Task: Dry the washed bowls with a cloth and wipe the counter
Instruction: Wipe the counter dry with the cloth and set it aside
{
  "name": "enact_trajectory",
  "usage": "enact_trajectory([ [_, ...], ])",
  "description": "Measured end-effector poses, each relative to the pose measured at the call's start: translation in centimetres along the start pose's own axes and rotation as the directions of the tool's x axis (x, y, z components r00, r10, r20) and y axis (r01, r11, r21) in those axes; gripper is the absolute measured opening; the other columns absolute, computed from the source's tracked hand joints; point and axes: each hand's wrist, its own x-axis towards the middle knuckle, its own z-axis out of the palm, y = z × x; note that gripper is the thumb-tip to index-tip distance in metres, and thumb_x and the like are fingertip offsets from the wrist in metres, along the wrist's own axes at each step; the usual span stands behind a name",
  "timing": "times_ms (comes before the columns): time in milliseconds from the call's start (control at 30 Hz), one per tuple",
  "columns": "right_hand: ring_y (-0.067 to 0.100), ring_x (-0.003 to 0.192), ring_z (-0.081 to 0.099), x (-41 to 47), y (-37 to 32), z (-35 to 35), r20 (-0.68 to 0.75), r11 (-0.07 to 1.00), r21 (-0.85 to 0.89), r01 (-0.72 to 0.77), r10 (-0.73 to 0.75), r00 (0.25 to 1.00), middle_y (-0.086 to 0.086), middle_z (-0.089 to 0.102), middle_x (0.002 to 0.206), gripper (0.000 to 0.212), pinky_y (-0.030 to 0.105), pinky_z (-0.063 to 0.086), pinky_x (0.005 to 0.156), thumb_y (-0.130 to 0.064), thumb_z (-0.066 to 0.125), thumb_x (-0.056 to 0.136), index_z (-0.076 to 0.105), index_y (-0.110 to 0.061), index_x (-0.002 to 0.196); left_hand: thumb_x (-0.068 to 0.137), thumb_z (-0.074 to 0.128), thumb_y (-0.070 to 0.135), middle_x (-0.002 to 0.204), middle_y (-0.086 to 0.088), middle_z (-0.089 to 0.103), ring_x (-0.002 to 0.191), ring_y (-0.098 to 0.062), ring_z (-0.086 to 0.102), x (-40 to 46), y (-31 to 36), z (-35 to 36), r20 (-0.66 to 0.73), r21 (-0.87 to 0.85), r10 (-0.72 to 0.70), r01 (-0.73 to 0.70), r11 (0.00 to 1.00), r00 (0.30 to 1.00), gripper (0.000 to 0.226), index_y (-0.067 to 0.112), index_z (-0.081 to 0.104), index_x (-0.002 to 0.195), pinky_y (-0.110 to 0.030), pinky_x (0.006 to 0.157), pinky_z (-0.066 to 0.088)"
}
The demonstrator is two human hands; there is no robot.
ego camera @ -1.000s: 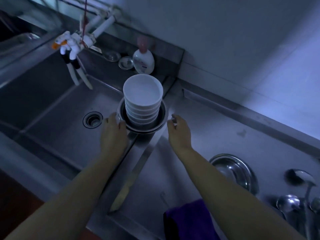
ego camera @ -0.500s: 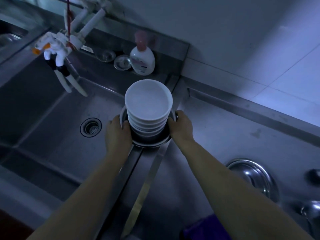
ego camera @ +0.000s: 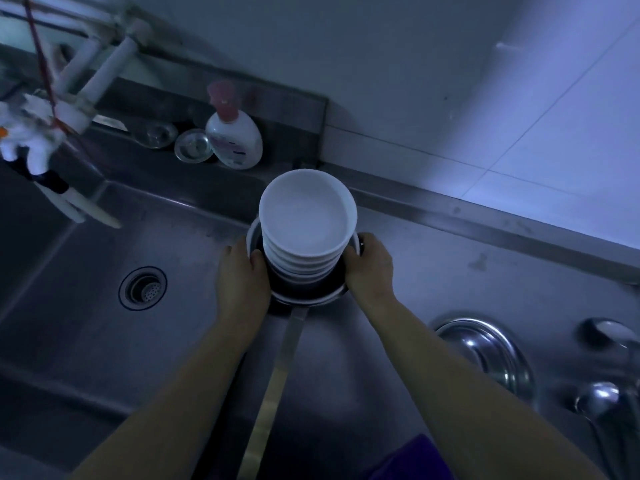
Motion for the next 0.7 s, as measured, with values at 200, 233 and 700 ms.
enact_trajectory([
  [200,0.023,0.080,0.057,2.2,2.8,-3.4,-0.101,0.995,0.035,-0.090,0.093,0.991,0.005,0.061,0.086,0.013,0.039,0.048,0.071,-0.022,0.050,0.086,0.056,-0.011,0.085,0.094,0.037,0.014,0.105,-0.015,0.052,0.086,-0.028,0.049,1.4,3.0,4.8,0.097,0.067,0.057,-0.064,0.996,0.994,0.032,0.011,0.053,0.121,-0.031,0.072,0.033],
  [233,0.023,0.079,0.057,2.6,3.4,-3.7,-0.114,0.994,0.033,-0.103,0.106,0.988,0.005,0.061,0.085,0.012,0.037,0.047,0.070,-0.022,0.050,0.086,0.056,-0.012,0.083,0.095,0.036,0.015,0.104,-0.015,0.051,0.083,-0.027,0.048,1.6,3.3,5.6,0.118,0.075,0.063,-0.072,0.995,0.991,0.030,0.010,0.053,0.119,-0.032,0.071,0.033],
  [700,0.006,0.061,0.047,8.0,8.2,-3.5,-0.268,0.986,0.063,-0.157,0.168,0.949,-0.002,0.054,0.069,0.017,0.022,0.030,0.051,-0.022,0.050,0.086,0.051,-0.015,0.071,0.096,0.037,0.014,0.120,-0.020,0.049,0.099,-0.035,0.051,4.8,4.7,12.7,0.213,0.051,0.161,-0.176,0.983,0.964,0.037,0.012,0.045,0.132,-0.031,0.075,0.037],
])
